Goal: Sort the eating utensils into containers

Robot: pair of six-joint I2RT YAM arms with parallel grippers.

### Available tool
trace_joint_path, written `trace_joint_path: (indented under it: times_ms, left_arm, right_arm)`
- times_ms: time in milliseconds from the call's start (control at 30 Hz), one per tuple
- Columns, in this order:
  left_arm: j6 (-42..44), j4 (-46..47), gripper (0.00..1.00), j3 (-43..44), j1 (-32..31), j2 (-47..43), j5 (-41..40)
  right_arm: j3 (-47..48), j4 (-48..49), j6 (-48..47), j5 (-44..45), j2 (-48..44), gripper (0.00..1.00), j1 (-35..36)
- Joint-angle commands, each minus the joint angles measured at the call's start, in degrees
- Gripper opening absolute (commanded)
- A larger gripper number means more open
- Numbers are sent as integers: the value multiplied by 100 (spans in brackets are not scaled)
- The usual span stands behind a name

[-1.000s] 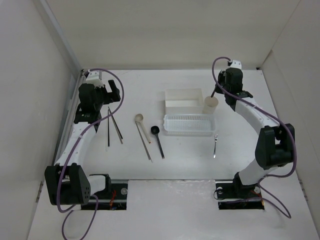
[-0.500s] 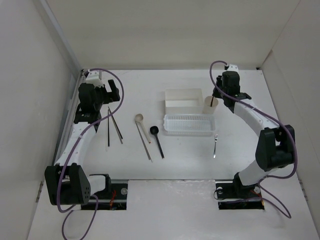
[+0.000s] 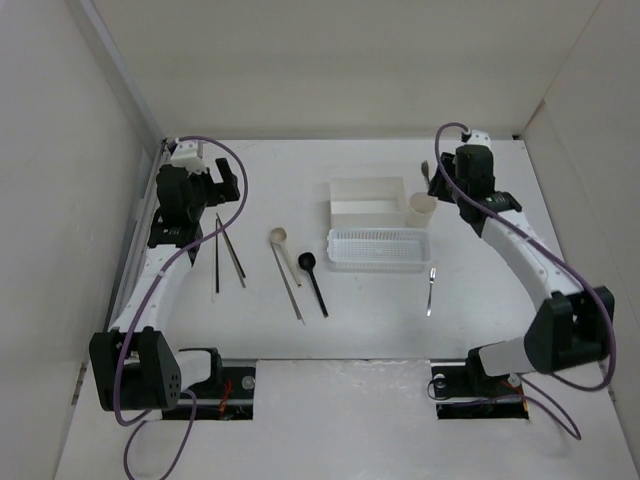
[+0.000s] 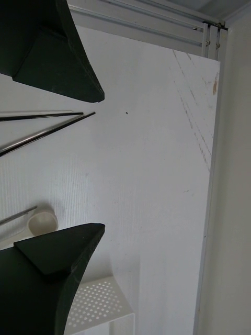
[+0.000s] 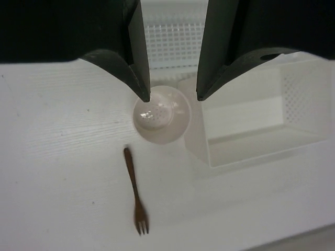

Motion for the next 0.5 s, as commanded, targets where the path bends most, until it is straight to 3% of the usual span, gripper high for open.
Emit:
trace_joint_path:
  times_ms: [0,67,200,333,367,433,467]
  left_arm:
    - [82,431,100,-147,-5,-237,-65]
    - [82,431,100,-148,-5,-237,-118]
    - [187,431,100,-95,-5,-176,83]
    - [187,431,100,-95,-5,-176,84]
    - [187,431,100,-95,-5,-176,84]
    - [187,361,100,-95,-5,-176,84]
    - [187,265,100,-34,-5,-176,23]
  right_arm:
    - [-506,-208,383,54,-936,47,71]
    - [-721,-208,489,53,-1226,47,71]
    - [-406,-208,577,-280,-1158,58,-402]
    - [1015,-942,253,-887,35,66,-1000]
    - [1811,-1146,122,-887,386,78,-1001]
    - [2684,-1872,-221,-966,1581,92,-1080]
    - [3629,-2147,-283,-1114,2011,92,-1246]
